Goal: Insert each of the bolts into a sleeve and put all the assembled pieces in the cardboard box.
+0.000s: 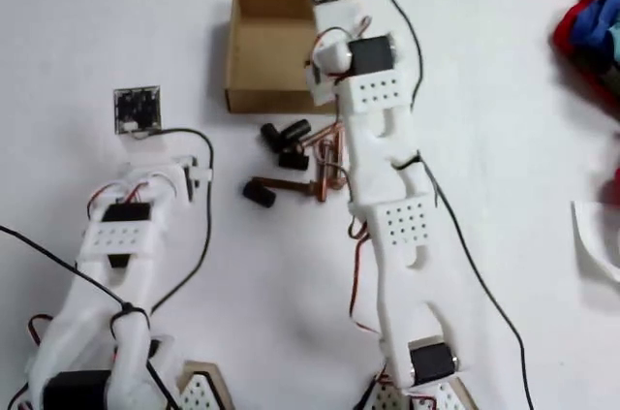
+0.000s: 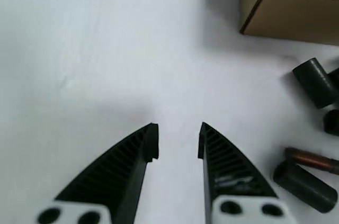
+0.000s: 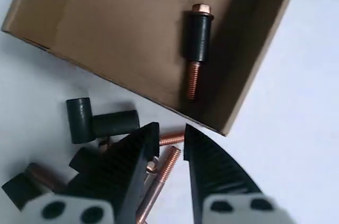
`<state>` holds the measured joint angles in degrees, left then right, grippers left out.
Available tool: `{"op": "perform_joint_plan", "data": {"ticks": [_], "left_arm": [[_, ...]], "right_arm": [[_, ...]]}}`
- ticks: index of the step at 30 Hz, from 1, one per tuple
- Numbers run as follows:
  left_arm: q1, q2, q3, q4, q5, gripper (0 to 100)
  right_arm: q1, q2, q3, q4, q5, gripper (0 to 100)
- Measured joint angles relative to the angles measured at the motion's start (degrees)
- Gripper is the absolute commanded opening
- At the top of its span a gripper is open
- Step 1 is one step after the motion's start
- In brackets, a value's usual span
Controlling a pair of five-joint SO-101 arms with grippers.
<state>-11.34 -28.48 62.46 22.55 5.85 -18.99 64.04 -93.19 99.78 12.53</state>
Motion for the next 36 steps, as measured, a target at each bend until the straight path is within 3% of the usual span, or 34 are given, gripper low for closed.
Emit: {"op": "perform_joint_plan", "data": {"ticks": [8, 13, 17, 24, 30, 36], "left_arm": [[-11.3, 0.0, 0.0, -4.1, 0.2, 14], [-17.0, 0.0, 0.0, -4.6, 8.0, 14], [-19.3, 0.0, 0.0, -4.6, 11.4, 14], [-19.3, 0.0, 0.0, -4.6, 12.0, 14], [-19.5, 0.0, 0.0, -4.6, 12.0, 14], [-19.5, 0.0, 0.0, -4.6, 12.0, 14]], "right_arm": [[-5.1, -9.1, 8.4, 0.2, 0.0, 7.0], [-6.8, -21.8, 28.9, 0.2, -3.4, 6.9], [-9.3, -30.9, 48.4, -0.6, -1.2, 6.9], [-16.6, -41.8, 74.7, -14.9, 8.5, 6.9], [-19.4, -45.4, 93.1, -29.1, 9.7, 5.5], [-23.6, -45.4, 99.5, -35.6, 9.8, 5.2]]}}
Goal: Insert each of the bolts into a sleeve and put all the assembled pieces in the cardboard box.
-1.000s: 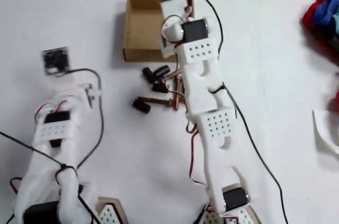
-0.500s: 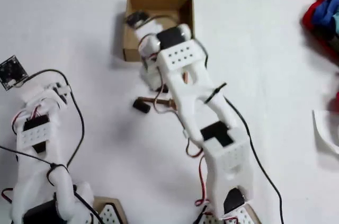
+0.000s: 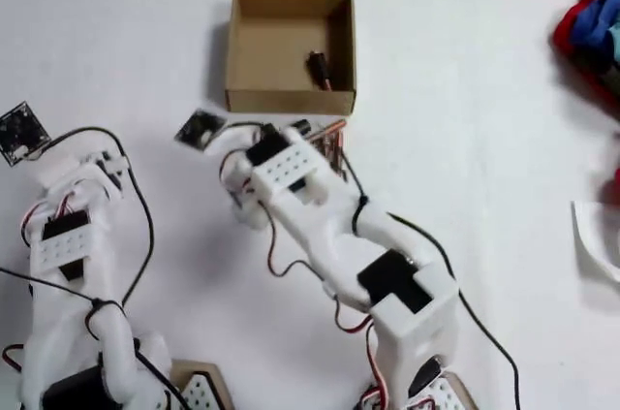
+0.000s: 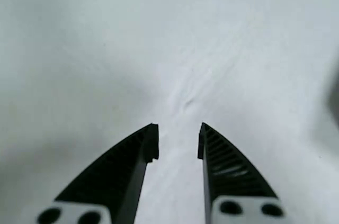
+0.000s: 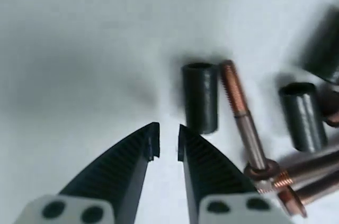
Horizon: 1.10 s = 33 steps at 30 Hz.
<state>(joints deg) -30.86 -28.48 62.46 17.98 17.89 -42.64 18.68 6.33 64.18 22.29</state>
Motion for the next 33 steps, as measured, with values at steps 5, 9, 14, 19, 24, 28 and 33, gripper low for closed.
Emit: {"op": "perform_joint_plan", "data": {"ticks": [5, 9, 14, 19, 24, 28, 33], "left_arm": [[0.1, 0.0, 0.0, 0.0, 0.0, 14], [0.1, 0.0, 0.0, 0.0, 0.0, 14], [0.1, 0.0, 0.0, 0.0, 0.0, 14], [0.1, 0.0, 0.0, 0.0, 0.0, 14], [0.1, 0.0, 0.0, 0.0, 0.0, 14], [0.1, 0.0, 0.0, 0.0, 0.0, 14], [0.0, 0.0, 0.0, 0.0, 0.0, 14]], "right_arm": [[0.2, 0.0, 0.7, -3.3, 0.0, 5.2], [-0.1, 0.0, 0.7, -5.3, 0.0, 5.2], [0.0, 0.0, 0.7, -5.7, 0.1, 5.3], [-0.1, 0.0, 0.7, -5.7, 0.1, 10.7], [-0.2, -0.2, 0.6, -5.7, 0.0, 13.1], [-0.2, -0.2, 0.6, -5.7, 1.1, 10.7], [0.0, -0.2, 0.6, -5.7, 3.7, 10.8]]}}
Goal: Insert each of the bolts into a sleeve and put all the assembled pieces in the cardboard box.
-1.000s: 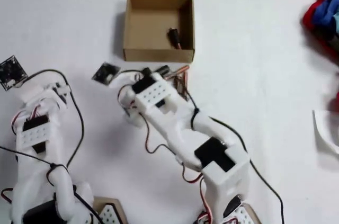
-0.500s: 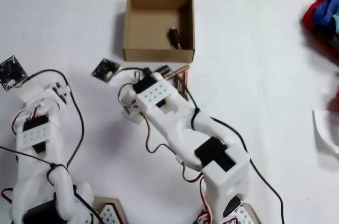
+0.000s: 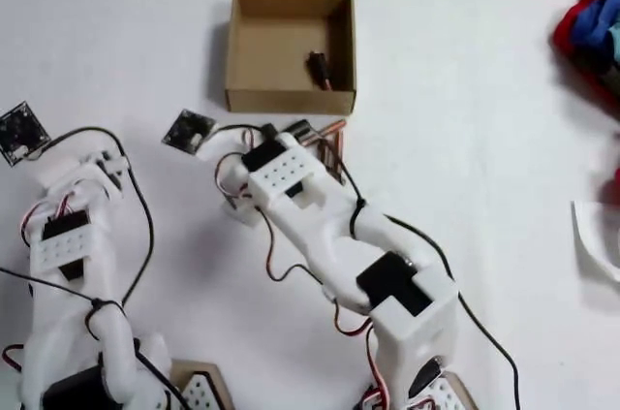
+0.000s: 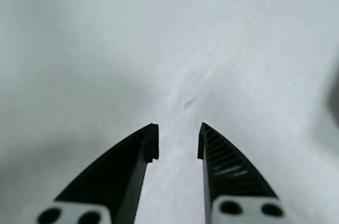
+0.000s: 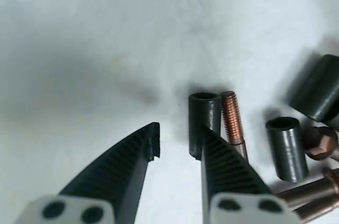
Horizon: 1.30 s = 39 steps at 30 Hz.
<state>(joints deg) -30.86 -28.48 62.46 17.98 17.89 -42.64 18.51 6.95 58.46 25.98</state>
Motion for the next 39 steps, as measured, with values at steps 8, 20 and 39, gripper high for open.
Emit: {"op": "perform_joint_plan", "data": {"ticks": [8, 20, 39], "left_arm": [[0.0, 0.0, 0.0, 0.0, 0.0, 14], [0.1, 0.0, 0.0, 0.0, 0.0, 14], [0.1, 0.0, 0.0, 0.0, 0.0, 14]], "right_arm": [[3.0, 0.0, 0.0, -1.6, 0.4, 10.8], [5.3, 3.5, -0.7, -3.7, 0.4, 10.6], [-2.0, 6.2, -7.9, 3.9, 0.4, 10.5]]}}
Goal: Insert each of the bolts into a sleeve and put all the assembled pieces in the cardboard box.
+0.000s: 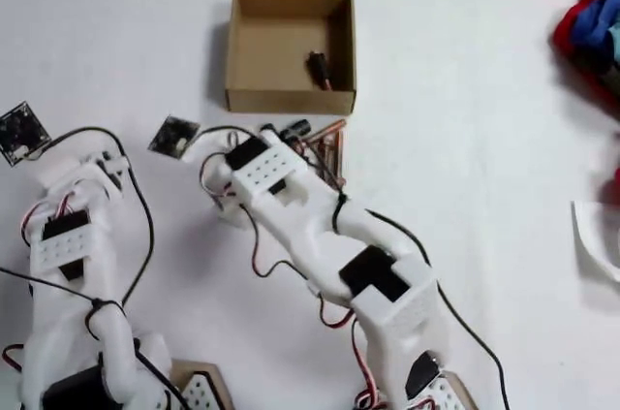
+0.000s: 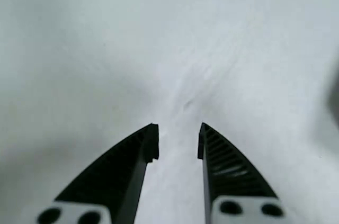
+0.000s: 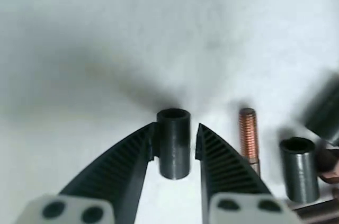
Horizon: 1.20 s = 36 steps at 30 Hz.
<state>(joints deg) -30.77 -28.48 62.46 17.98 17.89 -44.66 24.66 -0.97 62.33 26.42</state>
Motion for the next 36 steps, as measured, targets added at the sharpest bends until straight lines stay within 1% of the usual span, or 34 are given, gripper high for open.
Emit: {"op": "perform_joint_plan", "data": {"ticks": [17, 26, 31, 36], "left_arm": [[0.0, 0.0, 0.0, 0.0, 0.0, 14], [0.7, 0.0, 0.0, 0.0, 0.0, 14], [0.7, 0.0, 0.0, 0.0, 0.0, 14], [0.7, 0.0, 0.0, 0.0, 0.0, 14]], "right_arm": [[1.8, 4.9, -1.1, 0.4, 0.0, 10.6], [2.0, 4.9, -1.8, 3.6, 0.0, 10.6], [2.0, 4.9, -1.8, 4.0, 2.5, 10.8], [2.0, 4.9, -1.8, 4.0, 2.8, 10.8]]}}
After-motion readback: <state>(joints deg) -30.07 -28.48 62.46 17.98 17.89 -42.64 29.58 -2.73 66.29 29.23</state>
